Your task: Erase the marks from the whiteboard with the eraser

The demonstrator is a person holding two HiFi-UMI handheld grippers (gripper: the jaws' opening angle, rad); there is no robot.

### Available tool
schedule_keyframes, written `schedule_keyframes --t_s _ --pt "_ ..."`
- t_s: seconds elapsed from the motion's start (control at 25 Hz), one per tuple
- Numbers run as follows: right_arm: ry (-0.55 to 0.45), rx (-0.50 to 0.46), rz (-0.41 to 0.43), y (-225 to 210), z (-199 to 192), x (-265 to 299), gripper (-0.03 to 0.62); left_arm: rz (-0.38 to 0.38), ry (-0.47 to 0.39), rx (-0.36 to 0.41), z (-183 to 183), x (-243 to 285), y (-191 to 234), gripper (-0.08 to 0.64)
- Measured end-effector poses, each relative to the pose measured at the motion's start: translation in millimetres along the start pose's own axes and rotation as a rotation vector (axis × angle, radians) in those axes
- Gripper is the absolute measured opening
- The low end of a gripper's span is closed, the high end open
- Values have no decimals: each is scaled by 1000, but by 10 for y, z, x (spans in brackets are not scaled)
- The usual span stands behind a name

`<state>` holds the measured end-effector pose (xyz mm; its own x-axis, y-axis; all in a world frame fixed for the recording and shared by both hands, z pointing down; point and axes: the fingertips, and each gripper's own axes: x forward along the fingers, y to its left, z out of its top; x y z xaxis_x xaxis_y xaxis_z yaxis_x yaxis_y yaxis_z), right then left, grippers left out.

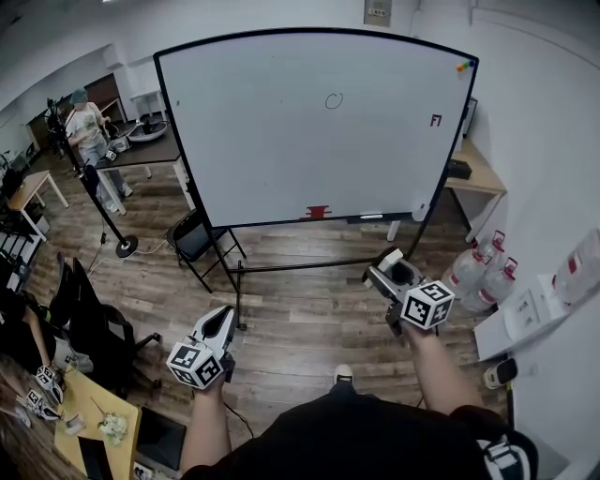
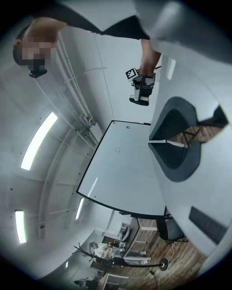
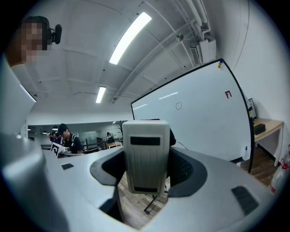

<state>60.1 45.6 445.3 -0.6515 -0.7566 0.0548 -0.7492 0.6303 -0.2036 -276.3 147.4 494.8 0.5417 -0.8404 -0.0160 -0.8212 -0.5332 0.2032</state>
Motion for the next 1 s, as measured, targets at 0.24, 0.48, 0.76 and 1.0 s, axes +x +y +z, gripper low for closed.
schedule_keyframes --t_s 0.24,0.48,0.76,1.0 --pt "17 17 1 -257 -74 221 253 1 42 16 -44 304 74 28" --pt "29 17 -12 -649 -56 457 253 -5 66 25 -66 762 163 28" --pt "42 1 -30 -1112 69 690 253 -12 94 19 -80 1340 234 26" --pt "54 7 -29 -1422 96 876 253 -10 107 31 -51 1710 299 26"
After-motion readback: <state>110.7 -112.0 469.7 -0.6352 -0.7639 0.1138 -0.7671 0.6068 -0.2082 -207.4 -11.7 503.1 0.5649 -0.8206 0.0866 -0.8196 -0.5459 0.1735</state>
